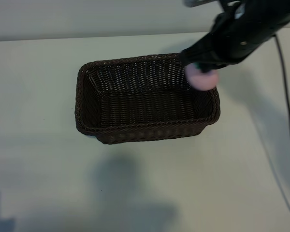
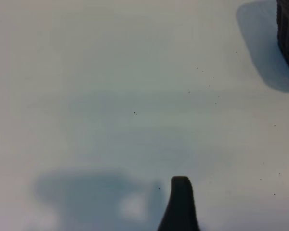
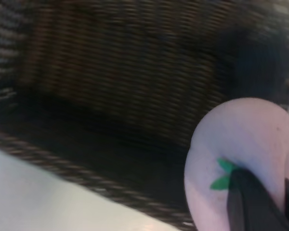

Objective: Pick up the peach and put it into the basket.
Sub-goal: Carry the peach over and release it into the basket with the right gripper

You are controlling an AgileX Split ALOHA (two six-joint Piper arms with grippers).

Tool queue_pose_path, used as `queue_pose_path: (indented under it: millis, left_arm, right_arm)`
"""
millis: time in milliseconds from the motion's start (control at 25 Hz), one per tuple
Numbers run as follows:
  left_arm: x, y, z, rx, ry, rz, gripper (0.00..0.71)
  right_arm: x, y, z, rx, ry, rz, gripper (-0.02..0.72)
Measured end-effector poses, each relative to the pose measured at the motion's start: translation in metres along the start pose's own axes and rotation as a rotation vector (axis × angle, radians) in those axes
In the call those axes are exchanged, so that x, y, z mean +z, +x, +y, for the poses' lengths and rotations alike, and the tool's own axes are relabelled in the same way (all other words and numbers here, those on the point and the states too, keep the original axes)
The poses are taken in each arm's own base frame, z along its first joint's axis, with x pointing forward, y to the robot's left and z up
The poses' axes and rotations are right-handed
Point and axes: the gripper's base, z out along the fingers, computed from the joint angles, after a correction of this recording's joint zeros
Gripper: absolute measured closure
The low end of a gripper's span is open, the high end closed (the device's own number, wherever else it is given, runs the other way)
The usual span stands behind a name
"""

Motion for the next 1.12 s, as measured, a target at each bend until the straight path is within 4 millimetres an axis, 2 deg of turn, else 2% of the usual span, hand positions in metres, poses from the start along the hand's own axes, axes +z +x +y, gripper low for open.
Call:
queue_pose_path:
  millis: [200,440,640,760,960,1120]
  left_arm:
    - [0.0,0.0,0.0,0.001,0.0,0.0,0.114]
    - [0.0,0.0,0.0,0.001,0.0,0.0,0.114]
    - [0.0,0.0,0.0,0.001,0.0,0.0,0.114]
    - [0.0,0.0,0.0,0.001,0.0,0.0,0.114]
    - [0.0,0.0,0.0,0.001,0.0,0.0,0.114]
    - [0.0,0.0,0.0,0.001,0.0,0.0,0.114]
  right_arm:
    - [0.018,-0.009,0.016,-0.034,-0.02,0.013,0.662]
    - [0.057,-0.014,0.013,-0.043,-0.01,0.054,0.662]
    - [0.097,-0.009,0.008,-0.038,0.001,0.122,0.662]
    - [0.112,-0.004,0.006,-0.037,0.001,0.158,0.662]
    - [0.119,-0.003,0.006,-0.036,-0.006,0.168,0.649]
    - [0.118,-0.005,0.006,-0.034,-0.009,0.159,0.548]
